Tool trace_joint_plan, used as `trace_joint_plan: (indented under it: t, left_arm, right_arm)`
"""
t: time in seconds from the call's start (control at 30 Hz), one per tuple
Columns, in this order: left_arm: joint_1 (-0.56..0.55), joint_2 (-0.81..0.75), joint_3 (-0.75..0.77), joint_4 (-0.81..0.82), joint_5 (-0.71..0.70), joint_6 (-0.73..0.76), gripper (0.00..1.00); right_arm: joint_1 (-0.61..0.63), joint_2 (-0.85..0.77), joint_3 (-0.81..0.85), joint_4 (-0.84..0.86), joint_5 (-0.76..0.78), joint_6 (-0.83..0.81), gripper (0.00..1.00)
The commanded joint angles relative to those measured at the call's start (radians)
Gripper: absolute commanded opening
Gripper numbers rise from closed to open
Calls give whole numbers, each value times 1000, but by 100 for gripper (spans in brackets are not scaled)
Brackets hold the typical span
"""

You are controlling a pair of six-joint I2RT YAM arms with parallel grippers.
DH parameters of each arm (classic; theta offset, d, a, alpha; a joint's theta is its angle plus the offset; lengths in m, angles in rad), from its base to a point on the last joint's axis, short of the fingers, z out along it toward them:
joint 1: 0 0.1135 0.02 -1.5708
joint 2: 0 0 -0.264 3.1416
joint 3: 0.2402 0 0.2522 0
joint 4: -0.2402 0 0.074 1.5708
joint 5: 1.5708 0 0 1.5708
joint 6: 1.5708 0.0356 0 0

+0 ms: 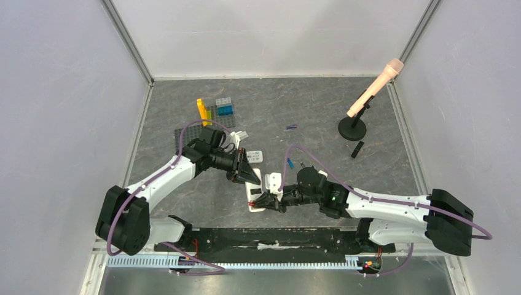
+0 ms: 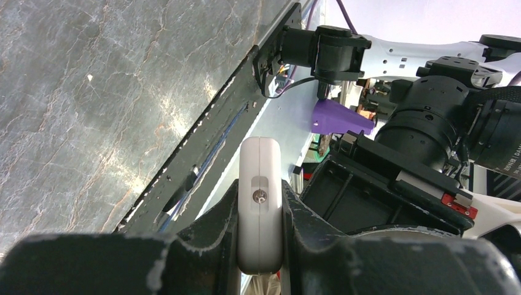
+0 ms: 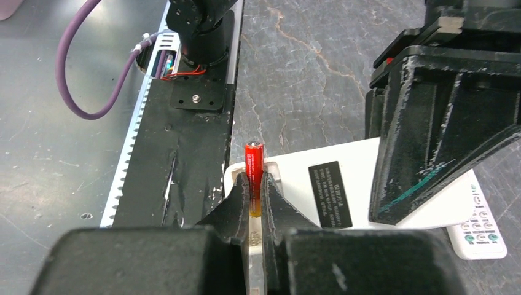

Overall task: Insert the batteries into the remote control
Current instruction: Load the battery into the remote control.

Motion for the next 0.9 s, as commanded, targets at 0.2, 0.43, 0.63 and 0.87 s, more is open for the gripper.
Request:
trace_joint_plan:
  t: [0.2, 0.43, 0.63, 0.87]
  left_arm:
    - [-3, 12, 45, 4, 28, 23, 2]
    - [-3, 15, 44, 5, 26, 23, 2]
    - [-3, 4, 47, 4, 6, 14, 2]
    - [-4, 4, 47, 5, 7, 9, 2]
  right_arm:
    - [5, -3, -26, 19, -48, -4, 4]
    - [5, 18, 0, -51, -51, -29, 13]
    - [7, 27, 9, -90, -21, -51, 16]
    - [7, 45, 42, -130, -12, -60, 17]
